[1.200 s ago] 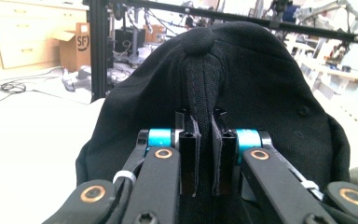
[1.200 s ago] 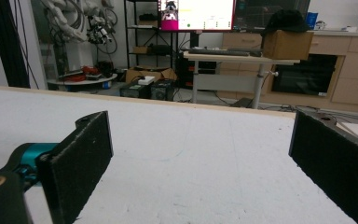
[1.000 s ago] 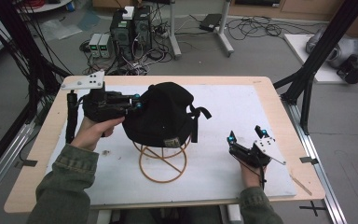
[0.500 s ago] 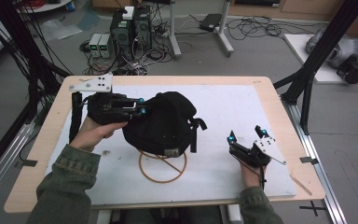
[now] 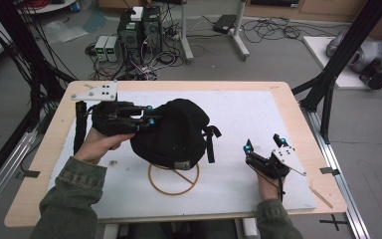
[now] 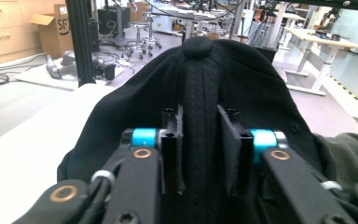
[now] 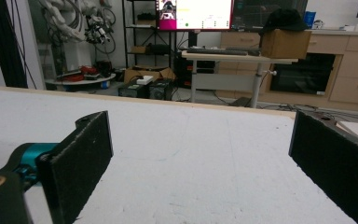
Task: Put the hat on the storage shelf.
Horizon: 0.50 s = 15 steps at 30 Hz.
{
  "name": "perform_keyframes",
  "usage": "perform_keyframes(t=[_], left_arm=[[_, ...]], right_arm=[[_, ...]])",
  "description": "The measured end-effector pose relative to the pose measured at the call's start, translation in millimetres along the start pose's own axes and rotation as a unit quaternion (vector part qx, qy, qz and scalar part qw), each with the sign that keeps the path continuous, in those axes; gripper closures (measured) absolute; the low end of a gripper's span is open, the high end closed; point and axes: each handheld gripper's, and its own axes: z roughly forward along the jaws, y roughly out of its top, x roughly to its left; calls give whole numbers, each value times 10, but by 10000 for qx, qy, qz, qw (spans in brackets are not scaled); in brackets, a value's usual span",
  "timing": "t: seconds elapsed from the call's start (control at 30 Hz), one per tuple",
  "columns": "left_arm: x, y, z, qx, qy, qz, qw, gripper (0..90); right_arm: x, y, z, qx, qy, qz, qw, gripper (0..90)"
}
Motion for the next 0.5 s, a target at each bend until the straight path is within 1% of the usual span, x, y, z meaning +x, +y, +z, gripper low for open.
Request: perform_keyframes(t=[0.03,0.07,0.1,0.2,0.23,0.27,0.3,0.33,0.37,0.4,0.43,0.5], left_arm=[[0,-4,-1,-14,-17,0,10000,702],[3,-9,-4,-12,-35,-8,10000,638],[10,-16,-5,-1,-48,-37,10000,638],[24,-40,-5,54,42,-74,9999,477],[31,-50,0,101,38,-76,9999,397],[36,-60,2,91,9,-132,9999,397],[43,-68,-1,79,-12,-141,9999,391],[44,-68,-1,70,-23,-169,9998,321],[46,-68,-2,74,-22,-190,9998,321],[49,-67,-6,74,-16,-217,9997,276],[52,-67,-9,69,-19,-207,9998,276],[51,-62,-19,39,34,-229,9997,242]], right_arm=[[1,0,1,-6,-1,1,10000,52],[2,0,1,-10,-2,-10,10000,52],[2,0,1,-10,-2,-10,10000,52],[1,0,1,-16,-8,-19,10000,51],[1,0,1,-23,-6,-17,10000,52],[1,0,1,-23,-6,-17,10000,52],[2,0,1,-22,-7,-12,10000,52],[2,0,2,-20,-9,-16,10000,52],[2,0,2,-20,-9,-16,10000,52],[0,-1,2,-18,-9,-39,10000,52],[0,-1,2,-18,-9,-39,10000,52],[-1,-1,1,-11,-8,-40,10000,51]])
